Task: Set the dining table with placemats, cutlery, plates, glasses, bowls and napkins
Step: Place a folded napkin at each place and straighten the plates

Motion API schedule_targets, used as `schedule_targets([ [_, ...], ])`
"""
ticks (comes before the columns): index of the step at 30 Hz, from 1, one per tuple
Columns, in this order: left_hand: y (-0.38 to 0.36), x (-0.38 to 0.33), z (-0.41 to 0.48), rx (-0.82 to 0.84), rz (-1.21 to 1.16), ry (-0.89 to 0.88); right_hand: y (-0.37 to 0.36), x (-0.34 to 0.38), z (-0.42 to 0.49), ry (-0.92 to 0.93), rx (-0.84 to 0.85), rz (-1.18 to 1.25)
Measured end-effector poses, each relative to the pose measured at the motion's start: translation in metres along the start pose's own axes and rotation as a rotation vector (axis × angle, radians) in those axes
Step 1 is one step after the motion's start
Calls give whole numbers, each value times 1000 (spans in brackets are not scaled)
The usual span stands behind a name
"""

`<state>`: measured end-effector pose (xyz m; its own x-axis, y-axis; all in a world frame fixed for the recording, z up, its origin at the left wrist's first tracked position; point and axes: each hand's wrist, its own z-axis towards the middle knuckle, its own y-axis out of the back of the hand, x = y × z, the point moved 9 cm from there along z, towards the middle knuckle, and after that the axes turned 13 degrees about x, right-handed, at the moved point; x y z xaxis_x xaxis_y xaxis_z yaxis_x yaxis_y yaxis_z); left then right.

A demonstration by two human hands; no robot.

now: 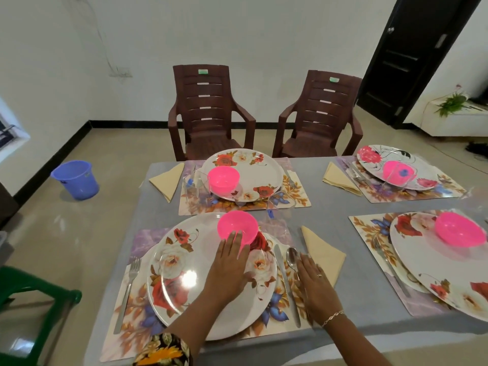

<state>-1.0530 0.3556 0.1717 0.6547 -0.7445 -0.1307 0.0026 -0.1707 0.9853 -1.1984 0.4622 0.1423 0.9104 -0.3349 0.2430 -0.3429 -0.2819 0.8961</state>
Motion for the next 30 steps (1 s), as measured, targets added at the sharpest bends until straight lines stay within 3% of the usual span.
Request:
schedule_targets([
  [6,0,-75,-15,-51,-7,-236,4,-28,-43,-176,-90,8],
  [9,-13,-114,-15,-51,-24,-316,2,-49,-74,-129,-237,22],
  [13,-20,-165,-11,-52,-53,-432,-1,-102,-114,-227,-293,-12],
  [19,-38,-256,19,-65,-48,-475,12,-206,-160,-332,-342,62],
  [26,-55,-411,62,-19,-25,-571,36,-329,-213,-310,-400,-19],
  [30,-59,-462,81,37,-6,-553,47,-380,-223,-246,-409,-49],
])
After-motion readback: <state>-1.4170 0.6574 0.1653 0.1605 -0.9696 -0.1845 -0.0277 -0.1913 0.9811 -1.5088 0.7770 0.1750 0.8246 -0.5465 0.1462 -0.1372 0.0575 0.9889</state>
